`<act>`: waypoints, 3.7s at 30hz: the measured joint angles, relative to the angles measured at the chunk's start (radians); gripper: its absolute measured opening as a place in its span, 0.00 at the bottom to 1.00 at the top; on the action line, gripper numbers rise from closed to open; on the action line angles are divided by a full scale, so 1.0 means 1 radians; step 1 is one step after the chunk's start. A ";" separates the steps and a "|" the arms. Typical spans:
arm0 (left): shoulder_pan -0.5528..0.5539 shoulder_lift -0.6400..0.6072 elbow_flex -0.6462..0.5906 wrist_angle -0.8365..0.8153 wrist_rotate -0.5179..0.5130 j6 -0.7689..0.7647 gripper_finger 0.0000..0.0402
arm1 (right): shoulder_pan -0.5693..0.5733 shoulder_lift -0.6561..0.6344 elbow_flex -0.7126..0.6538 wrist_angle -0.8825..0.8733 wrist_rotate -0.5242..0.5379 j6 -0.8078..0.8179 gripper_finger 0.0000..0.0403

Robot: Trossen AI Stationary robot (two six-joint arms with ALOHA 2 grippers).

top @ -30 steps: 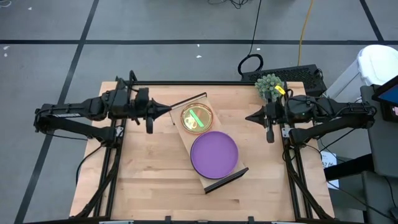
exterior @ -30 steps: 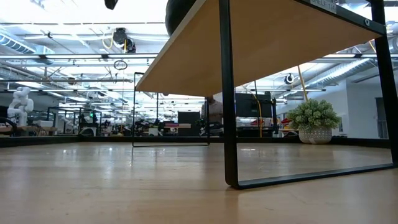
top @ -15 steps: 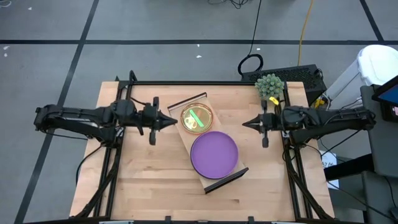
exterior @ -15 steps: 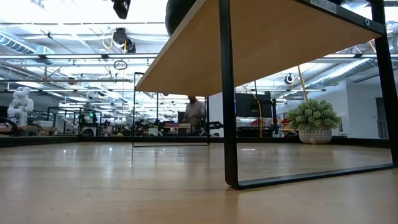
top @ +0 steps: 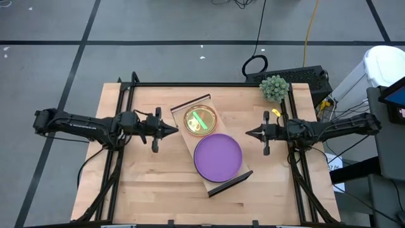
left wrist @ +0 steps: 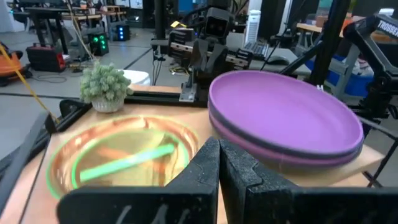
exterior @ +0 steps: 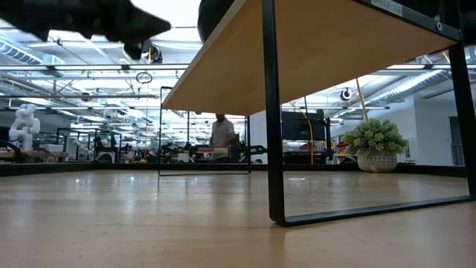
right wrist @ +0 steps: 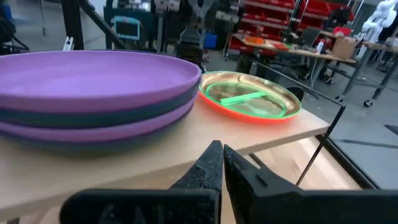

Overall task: Place and stack plates onto a shelf
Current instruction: Return to Home Position

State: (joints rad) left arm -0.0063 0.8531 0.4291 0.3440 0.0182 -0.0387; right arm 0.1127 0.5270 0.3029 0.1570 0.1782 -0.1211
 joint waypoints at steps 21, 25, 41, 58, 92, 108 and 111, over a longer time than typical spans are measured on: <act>0.021 -0.228 -0.310 0.133 -0.026 -0.049 0.01 | 0.000 -0.133 -0.253 0.183 0.001 0.057 0.00; 0.021 -0.280 -0.341 0.134 -0.026 -0.047 0.01 | 0.000 -0.139 -0.255 0.163 0.001 0.073 0.00; 0.021 -0.436 -0.420 0.083 -0.020 -0.034 0.01 | 0.000 -0.236 -0.258 0.102 -0.074 0.042 0.00; 0.021 -0.527 -0.420 -0.019 -0.018 -0.043 0.01 | 0.000 -0.526 -0.256 -0.100 -0.103 0.051 0.00; 0.021 -0.829 -0.418 -0.330 0.011 0.041 0.01 | 0.000 -0.524 -0.255 -0.117 -0.075 0.056 0.00; 0.021 -0.828 -0.418 -0.328 0.034 0.031 0.01 | 0.000 -0.524 -0.255 -0.117 -0.075 0.056 0.00; 0.021 -0.828 -0.418 -0.328 0.035 0.031 0.01 | 0.000 -0.524 -0.255 -0.117 -0.075 0.056 0.00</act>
State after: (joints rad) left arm 0.0147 0.0250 0.0109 0.0162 0.0528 -0.0082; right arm 0.1123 0.0032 0.0475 0.0402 0.1032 -0.0647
